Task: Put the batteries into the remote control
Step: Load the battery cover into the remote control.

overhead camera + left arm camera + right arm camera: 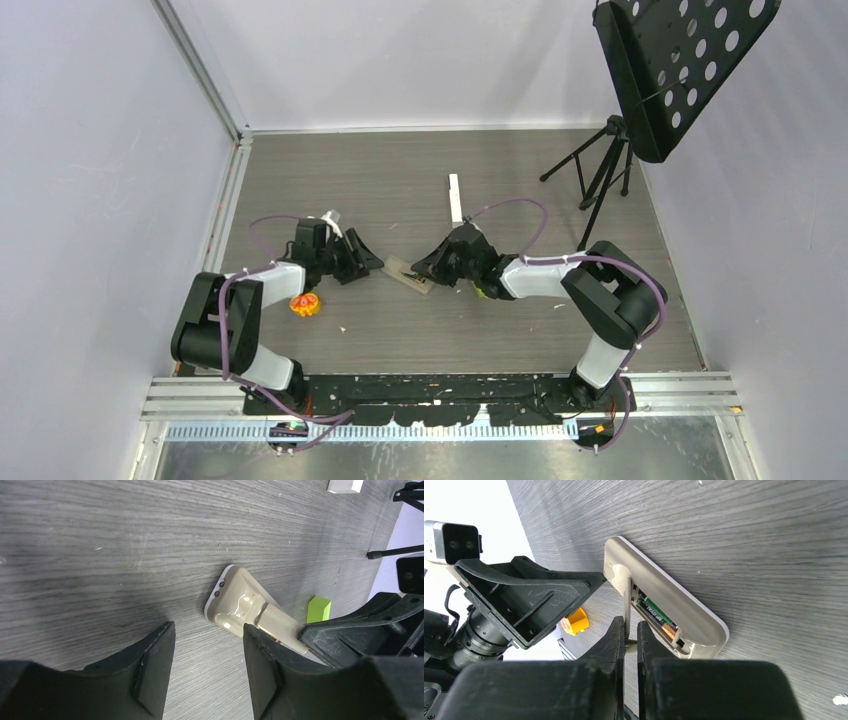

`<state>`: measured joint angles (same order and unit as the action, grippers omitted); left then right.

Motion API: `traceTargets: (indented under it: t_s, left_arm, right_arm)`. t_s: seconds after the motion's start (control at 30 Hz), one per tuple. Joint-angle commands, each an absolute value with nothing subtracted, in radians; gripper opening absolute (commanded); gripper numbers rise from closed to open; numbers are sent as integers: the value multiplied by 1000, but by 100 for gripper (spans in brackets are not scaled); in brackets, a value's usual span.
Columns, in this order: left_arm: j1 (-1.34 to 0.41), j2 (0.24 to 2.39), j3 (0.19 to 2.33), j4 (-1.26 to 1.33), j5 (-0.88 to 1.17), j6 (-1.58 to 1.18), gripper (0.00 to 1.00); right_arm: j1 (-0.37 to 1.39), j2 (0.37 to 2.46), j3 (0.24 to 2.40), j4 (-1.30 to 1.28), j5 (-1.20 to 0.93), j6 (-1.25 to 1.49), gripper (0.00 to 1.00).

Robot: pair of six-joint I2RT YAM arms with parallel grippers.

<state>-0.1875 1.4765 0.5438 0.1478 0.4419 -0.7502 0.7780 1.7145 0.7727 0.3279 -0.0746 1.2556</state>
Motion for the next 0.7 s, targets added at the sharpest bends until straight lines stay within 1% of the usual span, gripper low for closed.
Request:
traceTargets:
  t_s: [0.0,0.33,0.67]
  left_arm:
    - [-184,1513,585,175,446,-726,54]
    - [-184,1552,618,134,457,-707,53]
    - [-184,1576,630,133,486,-703,52]
  right_arm:
    - [785,1669,751,330,-39,1260,0]
    - [785,1641,720,331,-45,1264,0]
    - [785,1693,727,374,-68,1255,0]
